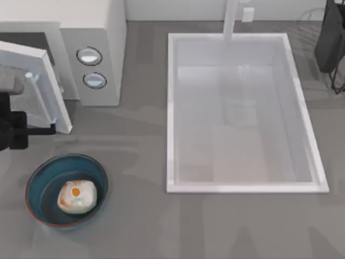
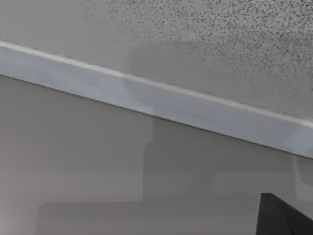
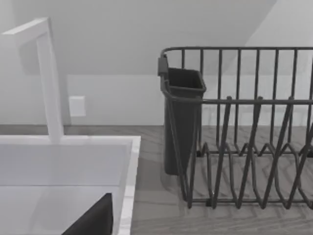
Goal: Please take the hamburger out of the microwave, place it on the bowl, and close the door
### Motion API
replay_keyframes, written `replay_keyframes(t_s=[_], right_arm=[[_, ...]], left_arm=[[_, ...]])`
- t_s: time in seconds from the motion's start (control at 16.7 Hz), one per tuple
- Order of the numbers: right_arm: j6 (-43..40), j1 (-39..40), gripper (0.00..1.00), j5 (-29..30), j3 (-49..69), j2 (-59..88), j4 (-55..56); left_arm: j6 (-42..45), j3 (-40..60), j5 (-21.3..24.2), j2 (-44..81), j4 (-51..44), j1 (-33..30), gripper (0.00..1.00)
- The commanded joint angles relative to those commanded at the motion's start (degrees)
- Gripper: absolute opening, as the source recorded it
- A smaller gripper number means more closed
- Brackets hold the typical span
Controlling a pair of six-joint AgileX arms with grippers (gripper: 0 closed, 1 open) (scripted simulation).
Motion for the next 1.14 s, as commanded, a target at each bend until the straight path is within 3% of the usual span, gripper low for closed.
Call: replay_keyframes(t_s=[0.48,0.9,1.14], right_arm=[[0.00,0.00,1.00,0.00,0.00,0.00,0.00],[0.00,0.00,1.00,0.00,0.00,0.00,0.00],[0.00,0.00,1.00,0.00,0.00,0.00,0.00]], left_arm=[[-0.01,2.07,-0.03,2.47,0.80,0.12,0.00],[-0.10,20.07,-0.06,18.94,-0.48,-0.21,0.00],[-0.13,23.99,-0.08,22.60,-0.89,-0.30,0.00]])
